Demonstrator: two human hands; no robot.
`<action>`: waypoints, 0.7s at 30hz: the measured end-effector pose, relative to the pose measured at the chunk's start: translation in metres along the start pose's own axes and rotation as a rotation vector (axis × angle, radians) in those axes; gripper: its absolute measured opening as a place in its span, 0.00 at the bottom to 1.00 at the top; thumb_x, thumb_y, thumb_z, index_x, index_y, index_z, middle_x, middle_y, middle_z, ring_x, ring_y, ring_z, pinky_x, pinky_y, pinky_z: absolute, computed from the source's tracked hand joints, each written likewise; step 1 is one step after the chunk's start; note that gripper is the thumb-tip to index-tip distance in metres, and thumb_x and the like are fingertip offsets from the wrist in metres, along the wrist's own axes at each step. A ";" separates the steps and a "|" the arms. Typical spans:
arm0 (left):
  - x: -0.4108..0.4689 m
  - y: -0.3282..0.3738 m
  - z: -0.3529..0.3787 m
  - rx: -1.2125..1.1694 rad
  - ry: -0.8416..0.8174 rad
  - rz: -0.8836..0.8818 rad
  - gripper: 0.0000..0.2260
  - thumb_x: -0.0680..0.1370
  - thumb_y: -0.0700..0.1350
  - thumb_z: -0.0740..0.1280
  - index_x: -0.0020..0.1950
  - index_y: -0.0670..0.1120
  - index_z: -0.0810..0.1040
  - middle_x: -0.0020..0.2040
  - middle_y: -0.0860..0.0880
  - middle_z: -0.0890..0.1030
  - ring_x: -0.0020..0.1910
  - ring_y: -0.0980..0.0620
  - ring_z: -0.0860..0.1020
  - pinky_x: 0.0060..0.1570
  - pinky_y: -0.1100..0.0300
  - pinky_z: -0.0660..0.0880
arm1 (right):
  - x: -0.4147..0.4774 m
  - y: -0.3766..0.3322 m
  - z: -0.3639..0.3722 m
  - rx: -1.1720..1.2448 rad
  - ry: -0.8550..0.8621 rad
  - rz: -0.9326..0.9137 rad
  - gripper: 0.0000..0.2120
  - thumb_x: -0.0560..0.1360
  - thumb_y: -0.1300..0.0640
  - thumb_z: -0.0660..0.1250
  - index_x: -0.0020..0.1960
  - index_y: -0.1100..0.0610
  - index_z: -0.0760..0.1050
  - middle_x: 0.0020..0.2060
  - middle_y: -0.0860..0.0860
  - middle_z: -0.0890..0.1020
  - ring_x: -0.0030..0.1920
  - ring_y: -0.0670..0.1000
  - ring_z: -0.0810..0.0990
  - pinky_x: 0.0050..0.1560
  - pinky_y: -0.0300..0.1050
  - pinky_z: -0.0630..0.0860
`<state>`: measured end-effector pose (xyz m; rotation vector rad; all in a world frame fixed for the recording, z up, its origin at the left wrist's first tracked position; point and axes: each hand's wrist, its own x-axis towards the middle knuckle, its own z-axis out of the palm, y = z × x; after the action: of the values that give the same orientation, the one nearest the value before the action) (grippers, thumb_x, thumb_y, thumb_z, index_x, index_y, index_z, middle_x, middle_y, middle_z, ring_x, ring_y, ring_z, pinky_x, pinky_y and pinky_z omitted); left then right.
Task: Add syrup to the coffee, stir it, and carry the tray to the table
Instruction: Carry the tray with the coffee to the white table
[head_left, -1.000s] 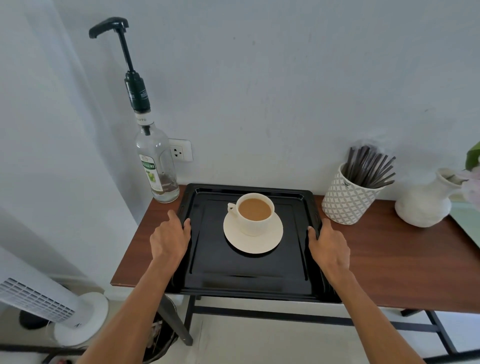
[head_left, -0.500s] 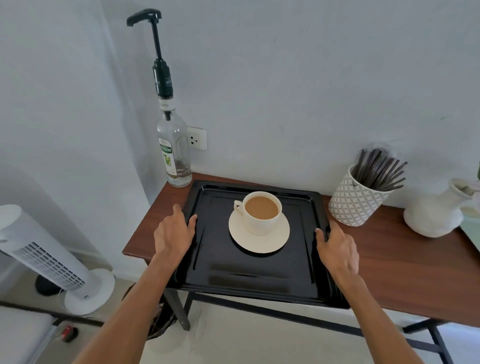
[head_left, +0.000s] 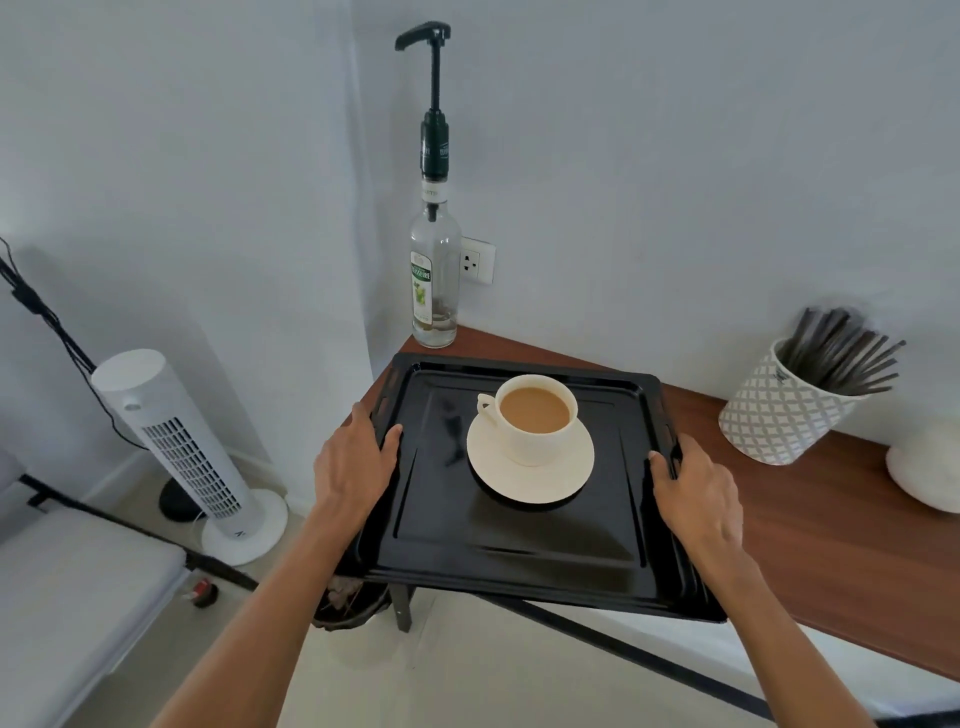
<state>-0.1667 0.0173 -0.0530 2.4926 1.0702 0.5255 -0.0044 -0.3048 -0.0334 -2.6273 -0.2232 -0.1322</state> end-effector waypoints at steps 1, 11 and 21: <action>-0.001 -0.006 -0.004 -0.014 0.002 -0.001 0.17 0.81 0.54 0.63 0.56 0.41 0.70 0.41 0.40 0.82 0.38 0.37 0.80 0.35 0.50 0.74 | -0.002 -0.006 0.002 0.001 -0.006 -0.008 0.11 0.82 0.50 0.63 0.54 0.59 0.74 0.36 0.55 0.78 0.37 0.59 0.73 0.38 0.50 0.70; -0.022 -0.081 -0.062 0.002 0.132 -0.123 0.15 0.81 0.53 0.65 0.53 0.42 0.69 0.30 0.50 0.73 0.25 0.51 0.69 0.23 0.59 0.60 | -0.032 -0.079 0.028 0.045 -0.061 -0.155 0.11 0.82 0.50 0.64 0.53 0.58 0.74 0.36 0.56 0.80 0.37 0.60 0.78 0.36 0.50 0.74; -0.056 -0.182 -0.136 0.003 0.230 -0.248 0.15 0.80 0.52 0.66 0.53 0.41 0.72 0.40 0.41 0.82 0.39 0.38 0.81 0.37 0.47 0.77 | -0.085 -0.177 0.063 0.088 -0.148 -0.322 0.10 0.82 0.50 0.64 0.52 0.58 0.74 0.36 0.55 0.80 0.36 0.58 0.78 0.36 0.49 0.73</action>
<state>-0.3766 0.1178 -0.0333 2.2967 1.4430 0.7465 -0.1171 -0.1332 -0.0166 -2.4971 -0.6871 -0.0352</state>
